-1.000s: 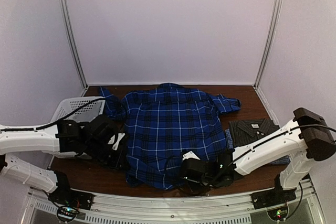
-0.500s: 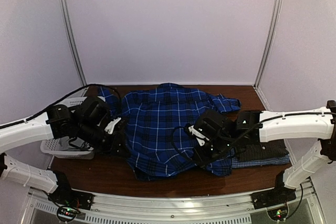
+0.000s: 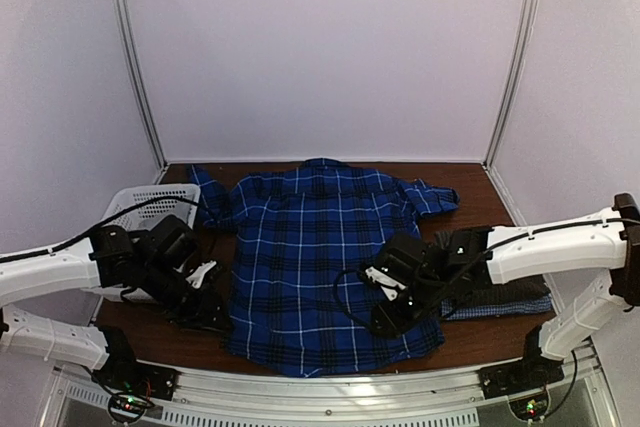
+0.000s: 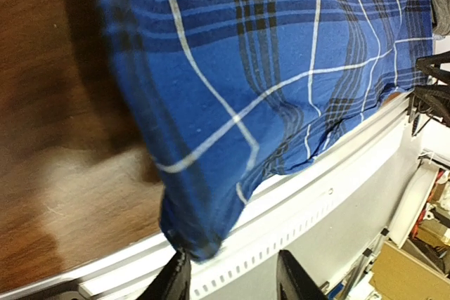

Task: Fold and stack the long sleeve shirts
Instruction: Smooth out the flattened shirt at the center of the board.

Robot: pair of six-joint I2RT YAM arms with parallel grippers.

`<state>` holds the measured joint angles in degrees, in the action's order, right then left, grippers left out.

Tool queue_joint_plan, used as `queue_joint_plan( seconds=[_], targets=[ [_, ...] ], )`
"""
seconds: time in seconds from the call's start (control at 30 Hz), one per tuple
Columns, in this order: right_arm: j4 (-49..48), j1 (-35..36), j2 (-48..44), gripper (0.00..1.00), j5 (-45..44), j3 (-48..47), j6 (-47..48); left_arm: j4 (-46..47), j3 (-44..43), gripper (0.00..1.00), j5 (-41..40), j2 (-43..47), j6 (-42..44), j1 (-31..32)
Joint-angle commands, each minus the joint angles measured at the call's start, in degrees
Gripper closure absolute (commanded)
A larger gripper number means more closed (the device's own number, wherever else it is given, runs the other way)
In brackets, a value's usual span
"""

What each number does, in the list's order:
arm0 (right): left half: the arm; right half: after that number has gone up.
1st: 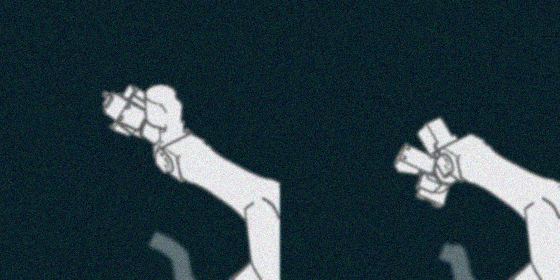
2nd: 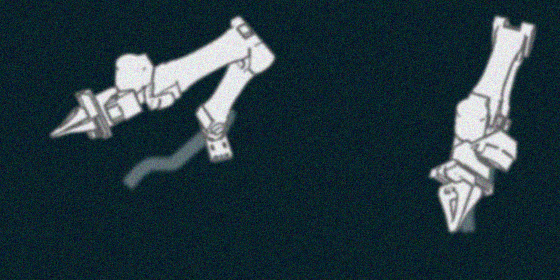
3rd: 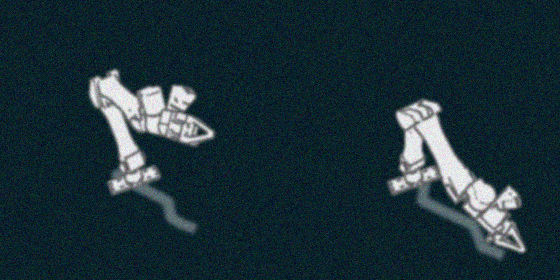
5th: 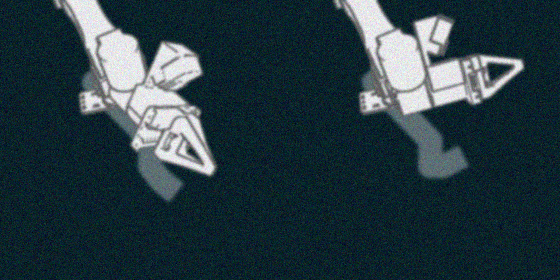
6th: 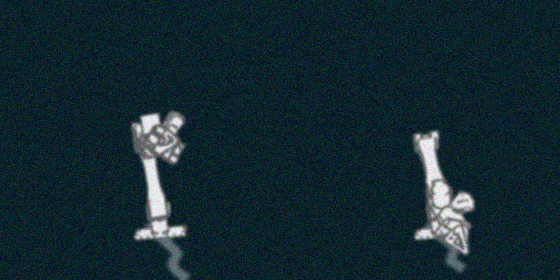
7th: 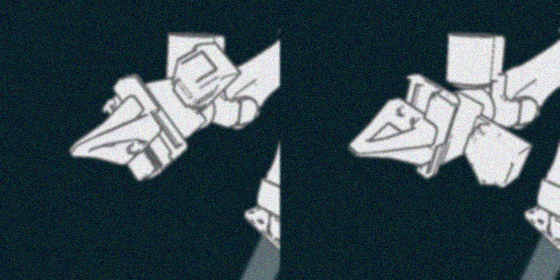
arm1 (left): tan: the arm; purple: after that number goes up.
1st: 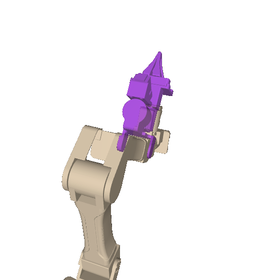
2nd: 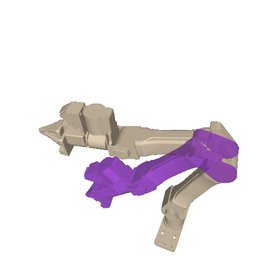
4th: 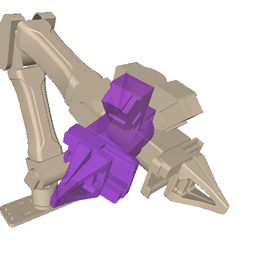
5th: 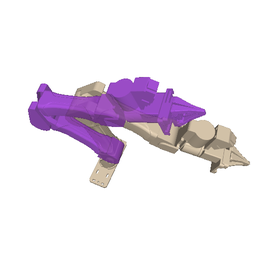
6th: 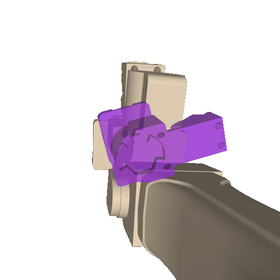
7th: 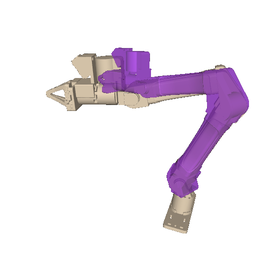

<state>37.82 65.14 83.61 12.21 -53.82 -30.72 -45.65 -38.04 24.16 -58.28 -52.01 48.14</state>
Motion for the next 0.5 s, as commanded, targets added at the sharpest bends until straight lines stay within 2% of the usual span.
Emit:
queue_joint_plan(
  seconds=[0.0,0.1,0.17,0.47],
  targets=[
    [-1.2,0.0,-3.6,0.51,-1.7,-0.1,-1.5,-3.1,-6.1,0.55,-5.2,0.6,2.0,-0.3],
    [-3.0,-0.2,-2.8,0.51,-3.6,-0.8,-2.6,-4.2,-9.8,0.55,-8.3,-1.7,3.2,-0.2],
    [-5.6,-0.3,-1.7,0.54,-4.6,-1.2,-3.9,-1.6,-11.0,0.55,-8.9,-3.1,3.5,-0.2],
    [-24.9,-2.0,8.5,0.64,-10.3,-2.1,-9.5,20.8,-14.2,0.61,-9.8,-18.1,4.9,-0.7]
  ],
)
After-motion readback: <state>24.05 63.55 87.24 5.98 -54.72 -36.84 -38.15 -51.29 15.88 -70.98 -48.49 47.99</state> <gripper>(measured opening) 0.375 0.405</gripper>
